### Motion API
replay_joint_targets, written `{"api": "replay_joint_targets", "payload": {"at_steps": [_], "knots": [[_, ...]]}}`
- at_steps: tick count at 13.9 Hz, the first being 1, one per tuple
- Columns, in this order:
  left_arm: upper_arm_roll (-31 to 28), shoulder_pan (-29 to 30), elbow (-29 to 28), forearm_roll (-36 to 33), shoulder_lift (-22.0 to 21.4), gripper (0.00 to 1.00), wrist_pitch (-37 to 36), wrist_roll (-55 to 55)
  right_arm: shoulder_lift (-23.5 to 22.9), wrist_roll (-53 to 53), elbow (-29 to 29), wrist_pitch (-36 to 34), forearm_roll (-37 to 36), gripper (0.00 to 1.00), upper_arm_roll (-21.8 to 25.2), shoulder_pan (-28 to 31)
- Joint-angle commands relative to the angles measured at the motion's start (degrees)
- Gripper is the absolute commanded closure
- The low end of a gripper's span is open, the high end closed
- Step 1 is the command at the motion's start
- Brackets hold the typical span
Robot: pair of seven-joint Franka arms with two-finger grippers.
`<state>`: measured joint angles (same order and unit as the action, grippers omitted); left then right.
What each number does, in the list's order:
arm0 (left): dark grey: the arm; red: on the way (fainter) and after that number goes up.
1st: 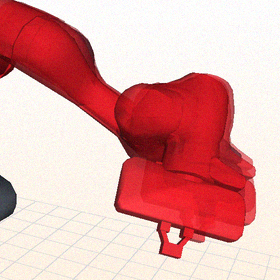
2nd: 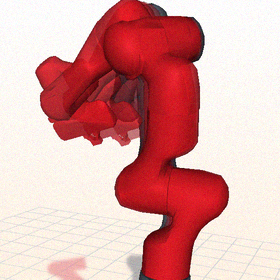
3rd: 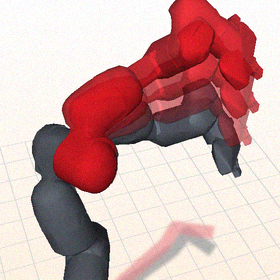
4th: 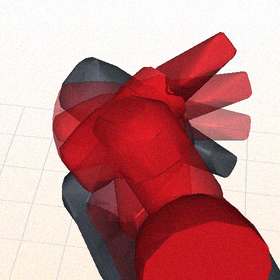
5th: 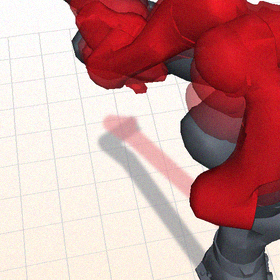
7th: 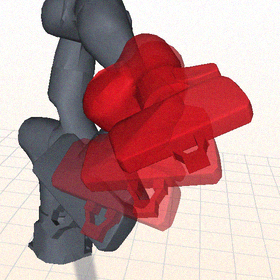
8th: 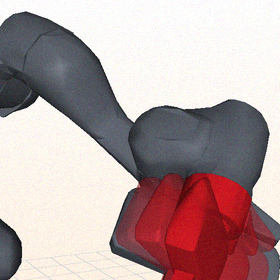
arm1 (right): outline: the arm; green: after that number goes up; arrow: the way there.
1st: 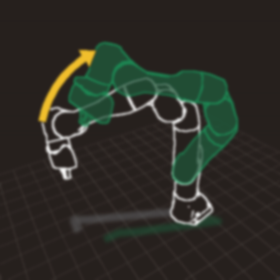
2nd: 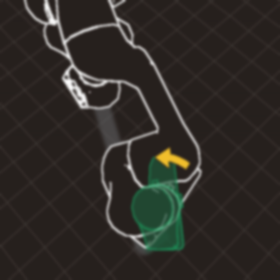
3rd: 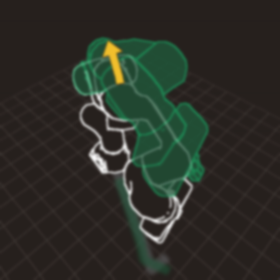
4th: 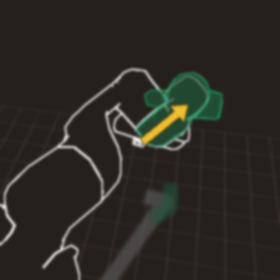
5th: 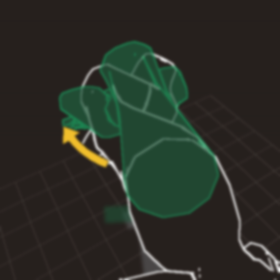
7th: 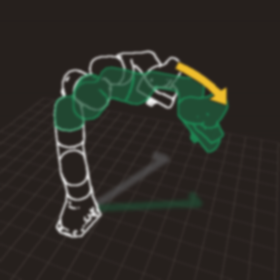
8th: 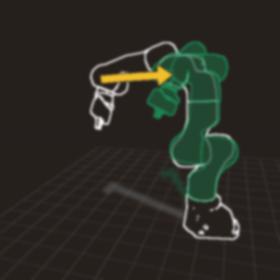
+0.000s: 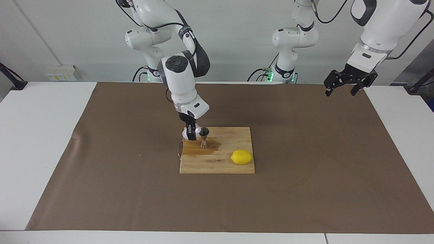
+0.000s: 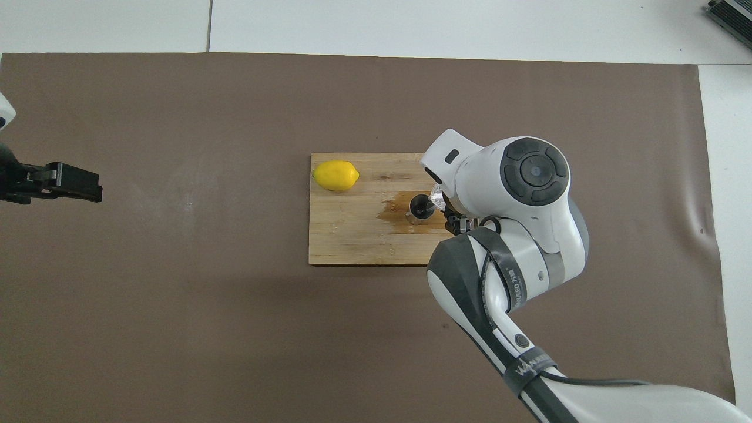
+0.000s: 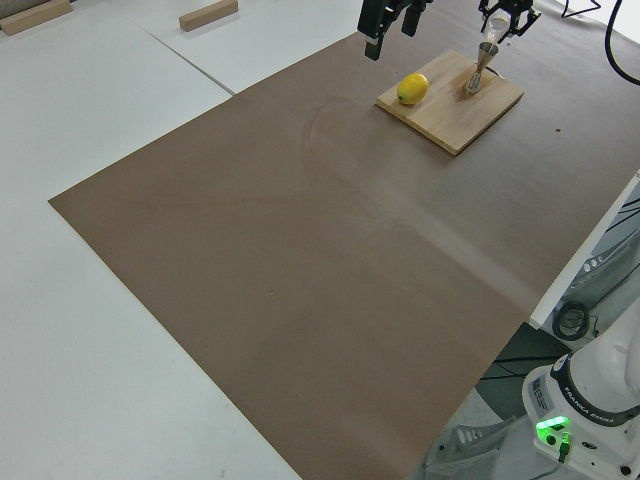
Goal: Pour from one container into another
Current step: 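Tilt the white cup with the right gripper into the metal cup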
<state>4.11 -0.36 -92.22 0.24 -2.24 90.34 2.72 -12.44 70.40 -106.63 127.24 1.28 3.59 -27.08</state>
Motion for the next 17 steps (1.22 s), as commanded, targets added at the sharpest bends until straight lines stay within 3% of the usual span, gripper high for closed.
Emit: {"api": "replay_joint_targets", "payload": {"at_steps": [1, 17], "knots": [[0.1, 0.3, -2.0, -0.6, -1.6, 0.00, 1.2, 0.6, 1.0, -1.2, -0.9, 0.8, -2.2, 0.52, 0.0, -0.3], [0.2, 0.3, -2.0, -0.6, -1.6, 0.00, 1.2, 0.6, 1.2, -1.3, -1.3, 1.1, -1.4, 0.52, -0.2, -0.2]]}}
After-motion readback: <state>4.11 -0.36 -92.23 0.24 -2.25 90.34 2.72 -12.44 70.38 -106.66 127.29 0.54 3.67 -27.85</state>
